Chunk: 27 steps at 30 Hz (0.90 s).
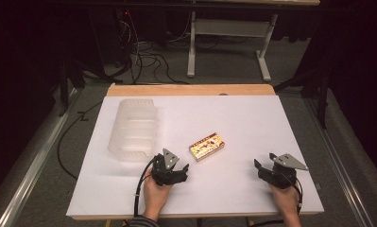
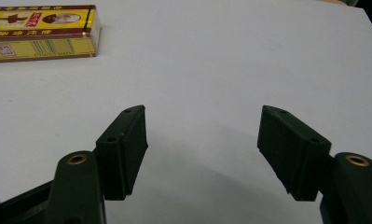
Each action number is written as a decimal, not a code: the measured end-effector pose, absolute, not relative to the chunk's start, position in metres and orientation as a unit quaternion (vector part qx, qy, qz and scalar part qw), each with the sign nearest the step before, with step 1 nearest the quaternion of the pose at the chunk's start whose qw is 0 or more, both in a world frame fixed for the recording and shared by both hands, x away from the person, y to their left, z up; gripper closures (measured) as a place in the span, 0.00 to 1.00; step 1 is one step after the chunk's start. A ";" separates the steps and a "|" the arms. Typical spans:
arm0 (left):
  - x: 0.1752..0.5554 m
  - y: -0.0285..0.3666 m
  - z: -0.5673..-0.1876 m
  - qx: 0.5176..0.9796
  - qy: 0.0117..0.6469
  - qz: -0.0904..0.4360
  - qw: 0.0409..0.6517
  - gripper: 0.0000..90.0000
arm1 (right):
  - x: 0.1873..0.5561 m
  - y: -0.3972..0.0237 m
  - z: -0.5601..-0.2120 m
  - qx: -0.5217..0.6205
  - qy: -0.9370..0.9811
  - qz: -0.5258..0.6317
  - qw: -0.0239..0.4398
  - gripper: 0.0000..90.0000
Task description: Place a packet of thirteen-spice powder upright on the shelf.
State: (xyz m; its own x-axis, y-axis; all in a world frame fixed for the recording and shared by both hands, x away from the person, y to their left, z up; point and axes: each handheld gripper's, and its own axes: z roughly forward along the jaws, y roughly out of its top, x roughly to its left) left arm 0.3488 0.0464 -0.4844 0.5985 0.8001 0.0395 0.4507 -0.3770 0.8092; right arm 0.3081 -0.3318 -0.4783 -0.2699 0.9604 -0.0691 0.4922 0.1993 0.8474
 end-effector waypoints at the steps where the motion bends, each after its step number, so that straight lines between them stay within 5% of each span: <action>1: 0.349 0.046 -0.484 0.800 0.391 0.219 0.398 0.24 | 0.308 -0.332 -0.478 0.515 0.706 0.370 0.317 0.37; 27: 0.349 0.047 -0.482 0.804 0.381 0.223 0.398 0.25 | 0.309 -0.332 -0.478 0.522 0.703 0.367 0.314 0.36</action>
